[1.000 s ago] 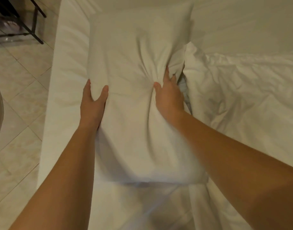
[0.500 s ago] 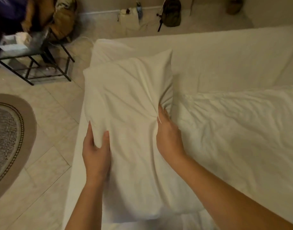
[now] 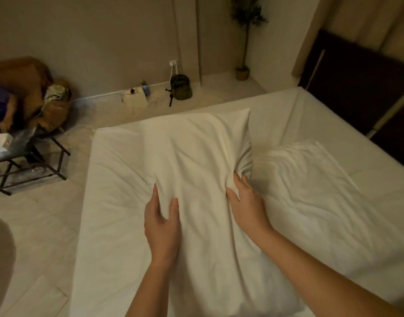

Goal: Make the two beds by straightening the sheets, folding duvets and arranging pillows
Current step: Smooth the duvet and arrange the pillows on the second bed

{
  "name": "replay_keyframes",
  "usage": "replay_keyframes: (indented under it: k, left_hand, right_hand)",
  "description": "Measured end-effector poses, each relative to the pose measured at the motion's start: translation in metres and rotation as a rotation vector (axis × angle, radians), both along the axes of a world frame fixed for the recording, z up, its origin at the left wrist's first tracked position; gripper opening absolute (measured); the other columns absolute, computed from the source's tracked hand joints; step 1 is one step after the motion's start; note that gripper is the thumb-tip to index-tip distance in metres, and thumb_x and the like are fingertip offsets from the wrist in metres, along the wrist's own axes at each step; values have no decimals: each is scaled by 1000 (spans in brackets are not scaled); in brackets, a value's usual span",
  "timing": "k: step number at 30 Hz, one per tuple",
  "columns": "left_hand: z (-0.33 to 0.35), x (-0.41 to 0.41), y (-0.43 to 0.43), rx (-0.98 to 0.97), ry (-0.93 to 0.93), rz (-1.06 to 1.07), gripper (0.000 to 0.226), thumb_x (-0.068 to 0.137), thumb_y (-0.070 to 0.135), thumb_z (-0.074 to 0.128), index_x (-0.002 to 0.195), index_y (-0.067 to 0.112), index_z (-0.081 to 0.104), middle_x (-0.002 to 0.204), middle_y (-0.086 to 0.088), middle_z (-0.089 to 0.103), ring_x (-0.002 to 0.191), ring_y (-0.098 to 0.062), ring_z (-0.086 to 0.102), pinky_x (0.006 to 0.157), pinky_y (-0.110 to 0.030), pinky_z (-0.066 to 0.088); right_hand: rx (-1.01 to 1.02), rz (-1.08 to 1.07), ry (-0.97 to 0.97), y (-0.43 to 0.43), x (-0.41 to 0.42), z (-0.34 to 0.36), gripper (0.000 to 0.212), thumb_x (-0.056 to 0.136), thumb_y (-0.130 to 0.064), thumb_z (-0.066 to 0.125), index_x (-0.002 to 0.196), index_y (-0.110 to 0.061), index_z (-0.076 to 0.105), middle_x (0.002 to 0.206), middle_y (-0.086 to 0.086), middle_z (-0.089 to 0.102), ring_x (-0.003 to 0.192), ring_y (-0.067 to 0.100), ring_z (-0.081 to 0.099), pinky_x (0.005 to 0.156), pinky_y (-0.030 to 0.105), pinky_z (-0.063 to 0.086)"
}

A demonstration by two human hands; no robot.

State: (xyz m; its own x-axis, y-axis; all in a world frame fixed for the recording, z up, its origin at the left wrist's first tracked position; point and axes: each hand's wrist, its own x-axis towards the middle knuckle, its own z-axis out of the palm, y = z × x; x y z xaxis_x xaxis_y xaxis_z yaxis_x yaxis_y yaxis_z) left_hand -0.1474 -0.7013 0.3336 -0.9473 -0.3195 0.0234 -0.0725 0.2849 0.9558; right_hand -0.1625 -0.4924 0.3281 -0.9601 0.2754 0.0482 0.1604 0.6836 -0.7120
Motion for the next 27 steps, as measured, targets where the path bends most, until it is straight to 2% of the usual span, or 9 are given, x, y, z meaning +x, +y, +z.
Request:
replay_keyframes:
  k: [6,12,14,22,27]
  left_hand:
    - [8,31,130,-63,-18,-116,59,98,44,64,151,52,39,127,29,56,119,8,50,105,-29,40]
    - [-5,70,276,-145,-33,-152,60,99,47,59,154,48,35,133,16,55,130,-9,51,110,-37,41]
    - [-13,80,325,-190,-37,-151,60,100,45,57,156,43,35,134,10,53,131,-13,50,109,-35,40]
    - [-40,81,488,-176,-111,-208,57,101,46,54,155,44,36,129,11,53,126,-13,52,99,-31,39]
    - [-63,47,580,-148,-111,-245,56,101,46,55,155,43,37,130,9,54,126,-13,52,102,-31,39]
  right_hand:
    - [-35,-139,-63,130,52,8,57,100,-35,54,153,-18,39,162,7,29,148,21,30,117,32,29]
    - [-32,-192,-113,273,101,4,58,99,-35,56,152,-18,40,162,6,30,148,21,30,118,35,30]
    - [-9,-196,-137,322,112,3,59,98,-36,57,152,-19,40,161,6,32,147,21,31,117,36,31]
    - [79,-250,-216,482,117,-5,59,94,-36,61,149,-21,45,154,6,44,137,25,46,107,38,43]
    - [99,-306,-247,569,90,-12,61,95,-33,61,151,-20,42,158,7,38,140,27,42,111,37,39]
